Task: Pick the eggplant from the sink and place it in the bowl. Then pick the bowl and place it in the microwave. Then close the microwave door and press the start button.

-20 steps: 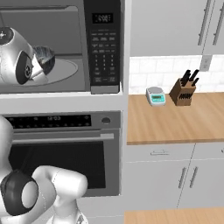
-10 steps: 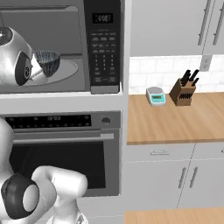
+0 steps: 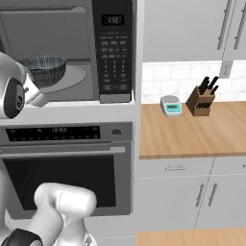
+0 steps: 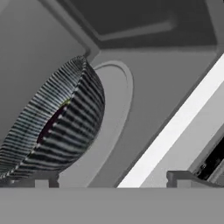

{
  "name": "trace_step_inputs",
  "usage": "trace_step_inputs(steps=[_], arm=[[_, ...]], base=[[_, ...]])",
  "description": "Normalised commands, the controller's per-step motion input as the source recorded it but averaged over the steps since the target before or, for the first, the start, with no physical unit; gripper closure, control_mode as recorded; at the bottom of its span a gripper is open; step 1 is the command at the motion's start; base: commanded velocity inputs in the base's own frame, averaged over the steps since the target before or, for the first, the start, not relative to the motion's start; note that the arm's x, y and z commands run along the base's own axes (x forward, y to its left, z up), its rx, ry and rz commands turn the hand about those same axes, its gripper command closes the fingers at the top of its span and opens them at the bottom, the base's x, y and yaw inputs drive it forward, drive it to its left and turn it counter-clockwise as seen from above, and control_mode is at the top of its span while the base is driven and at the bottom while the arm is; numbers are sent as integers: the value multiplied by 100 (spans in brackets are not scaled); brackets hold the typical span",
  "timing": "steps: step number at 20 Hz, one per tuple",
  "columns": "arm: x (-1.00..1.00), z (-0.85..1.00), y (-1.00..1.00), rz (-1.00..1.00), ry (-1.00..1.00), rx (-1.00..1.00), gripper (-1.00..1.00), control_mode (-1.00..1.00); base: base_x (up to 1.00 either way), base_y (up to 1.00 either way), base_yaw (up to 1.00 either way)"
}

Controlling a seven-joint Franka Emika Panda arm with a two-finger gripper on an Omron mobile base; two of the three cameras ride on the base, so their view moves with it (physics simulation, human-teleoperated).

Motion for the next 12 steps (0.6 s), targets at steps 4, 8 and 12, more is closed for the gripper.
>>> trace_step_inputs(steps=[4,8,12], arm=[[-34,-21,-32,3,-2,-31,-100,-100],[-48,6,-64,0,-9,-32,-100,-100],[-24,0,-59,0,-13,-34,-100,-100]], base=[[0,0,0],[0,0,0],[0,0,0]])
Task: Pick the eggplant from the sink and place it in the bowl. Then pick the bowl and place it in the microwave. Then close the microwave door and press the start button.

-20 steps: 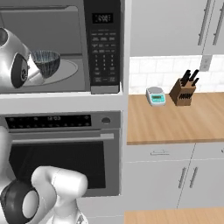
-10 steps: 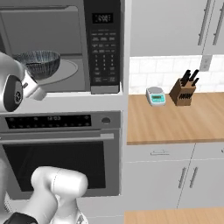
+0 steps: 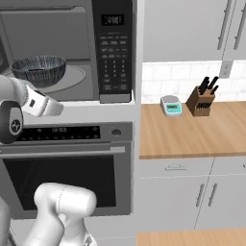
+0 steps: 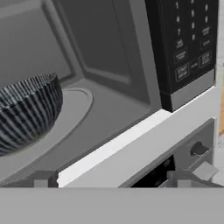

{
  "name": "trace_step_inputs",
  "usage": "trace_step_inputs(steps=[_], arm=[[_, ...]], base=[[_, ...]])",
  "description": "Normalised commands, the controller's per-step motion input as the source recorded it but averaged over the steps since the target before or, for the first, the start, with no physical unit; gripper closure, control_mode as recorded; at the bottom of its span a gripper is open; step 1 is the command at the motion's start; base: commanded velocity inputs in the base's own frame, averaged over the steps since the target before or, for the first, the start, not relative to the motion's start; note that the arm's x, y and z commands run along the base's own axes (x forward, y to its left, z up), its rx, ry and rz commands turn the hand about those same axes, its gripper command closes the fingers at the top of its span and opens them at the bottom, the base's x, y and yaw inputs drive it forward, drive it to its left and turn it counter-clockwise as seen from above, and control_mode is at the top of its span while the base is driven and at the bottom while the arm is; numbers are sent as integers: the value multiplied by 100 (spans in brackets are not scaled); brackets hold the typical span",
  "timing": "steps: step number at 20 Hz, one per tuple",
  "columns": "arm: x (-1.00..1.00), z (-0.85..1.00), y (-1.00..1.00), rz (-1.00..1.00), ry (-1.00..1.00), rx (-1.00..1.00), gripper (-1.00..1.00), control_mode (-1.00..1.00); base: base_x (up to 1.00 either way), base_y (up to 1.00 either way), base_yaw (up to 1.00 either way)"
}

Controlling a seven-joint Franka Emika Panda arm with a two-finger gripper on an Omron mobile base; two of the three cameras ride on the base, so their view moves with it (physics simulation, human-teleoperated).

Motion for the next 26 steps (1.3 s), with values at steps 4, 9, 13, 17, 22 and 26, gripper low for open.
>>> trace_step_inputs(steps=[4,9,13,17,22,26], arm=[[-1,-8,-26,-2,-18,-39,-100,-100],[0,-25,-2,-8,-23,-42,-100,-100],[0,-21,0,-14,-24,-41,-100,-100],[-1,-13,0,-12,-26,-41,-100,-100],[0,-18,0,-3,-29,-38,-100,-100],[-2,-15,0,0,-32,-37,-100,-100]], base=[[0,0,0],[0,0,0],[0,0,0],[0,0,0],[0,0,0],[0,0,0]])
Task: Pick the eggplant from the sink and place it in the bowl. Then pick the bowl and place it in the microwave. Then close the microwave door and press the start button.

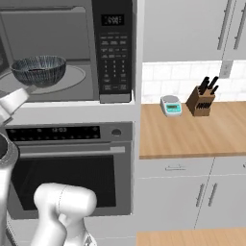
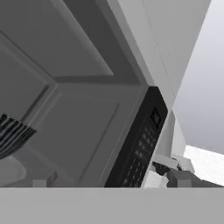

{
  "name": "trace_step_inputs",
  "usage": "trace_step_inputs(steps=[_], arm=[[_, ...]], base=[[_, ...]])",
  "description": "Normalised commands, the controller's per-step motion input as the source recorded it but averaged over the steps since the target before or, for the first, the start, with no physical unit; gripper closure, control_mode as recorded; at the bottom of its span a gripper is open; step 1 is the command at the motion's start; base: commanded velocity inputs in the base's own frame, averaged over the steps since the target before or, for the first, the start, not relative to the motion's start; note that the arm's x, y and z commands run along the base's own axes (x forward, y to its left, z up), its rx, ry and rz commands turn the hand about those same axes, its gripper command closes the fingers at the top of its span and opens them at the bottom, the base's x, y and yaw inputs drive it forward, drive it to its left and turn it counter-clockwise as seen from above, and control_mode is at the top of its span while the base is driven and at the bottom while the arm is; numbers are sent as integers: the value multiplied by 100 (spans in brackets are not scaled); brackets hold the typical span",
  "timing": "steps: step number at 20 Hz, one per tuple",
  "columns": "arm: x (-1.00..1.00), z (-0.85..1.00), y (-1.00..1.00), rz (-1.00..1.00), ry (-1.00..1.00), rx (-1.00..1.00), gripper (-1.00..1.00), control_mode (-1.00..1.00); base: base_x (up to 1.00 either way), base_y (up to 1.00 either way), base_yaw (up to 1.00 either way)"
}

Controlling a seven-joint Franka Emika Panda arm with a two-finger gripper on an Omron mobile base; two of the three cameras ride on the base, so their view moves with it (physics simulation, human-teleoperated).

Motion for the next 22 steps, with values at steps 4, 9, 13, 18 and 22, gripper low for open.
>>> trace_step_inputs(steps=[4,9,13,18,22], arm=[[-36,-13,0,0,-18,-28,-100,-100],[-39,-9,2,-2,-18,-24,-100,-100],[-27,-3,19,-4,-16,-19,-100,-100],[-17,-13,18,0,-17,-18,-100,-100],[-36,-22,32,0,-13,-11,-100,-100]], base=[[0,0,0],[0,0,0],[0,0,0],[0,0,0],[0,0,0]])
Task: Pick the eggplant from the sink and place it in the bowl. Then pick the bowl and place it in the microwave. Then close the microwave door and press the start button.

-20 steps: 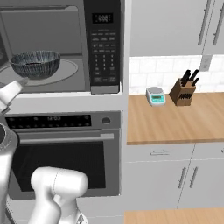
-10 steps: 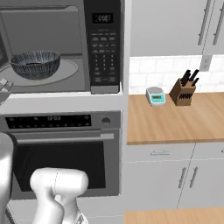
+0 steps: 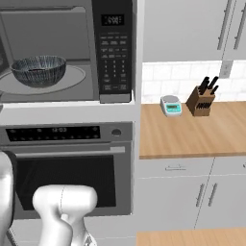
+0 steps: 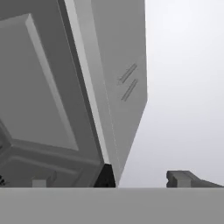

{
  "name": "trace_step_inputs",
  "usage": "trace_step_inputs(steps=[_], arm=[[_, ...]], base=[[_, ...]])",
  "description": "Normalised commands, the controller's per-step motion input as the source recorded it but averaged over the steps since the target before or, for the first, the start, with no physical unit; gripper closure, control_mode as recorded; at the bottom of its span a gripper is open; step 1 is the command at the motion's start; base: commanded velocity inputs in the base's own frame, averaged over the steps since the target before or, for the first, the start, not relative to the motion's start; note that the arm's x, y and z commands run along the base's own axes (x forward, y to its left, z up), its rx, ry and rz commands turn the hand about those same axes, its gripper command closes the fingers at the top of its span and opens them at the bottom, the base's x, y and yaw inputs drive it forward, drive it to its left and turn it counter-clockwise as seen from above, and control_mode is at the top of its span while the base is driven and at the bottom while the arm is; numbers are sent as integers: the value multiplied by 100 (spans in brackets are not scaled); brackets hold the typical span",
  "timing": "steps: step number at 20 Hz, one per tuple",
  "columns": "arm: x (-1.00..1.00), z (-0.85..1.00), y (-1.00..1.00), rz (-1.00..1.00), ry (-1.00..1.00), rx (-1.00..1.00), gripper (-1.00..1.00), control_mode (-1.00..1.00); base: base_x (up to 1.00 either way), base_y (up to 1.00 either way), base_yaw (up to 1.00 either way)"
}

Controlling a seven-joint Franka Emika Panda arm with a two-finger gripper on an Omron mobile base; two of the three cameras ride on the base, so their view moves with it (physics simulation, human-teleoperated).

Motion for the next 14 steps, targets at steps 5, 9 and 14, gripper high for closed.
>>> trace_step_inputs(steps=[5,9,14], arm=[[-53,-17,36,0,-14,-6,-100,-100],[-58,-13,38,0,-12,-1,-100,-100],[-42,-24,36,0,-10,0,-100,-100]], base=[[0,0,0],[0,0,0],[0,0,0]])
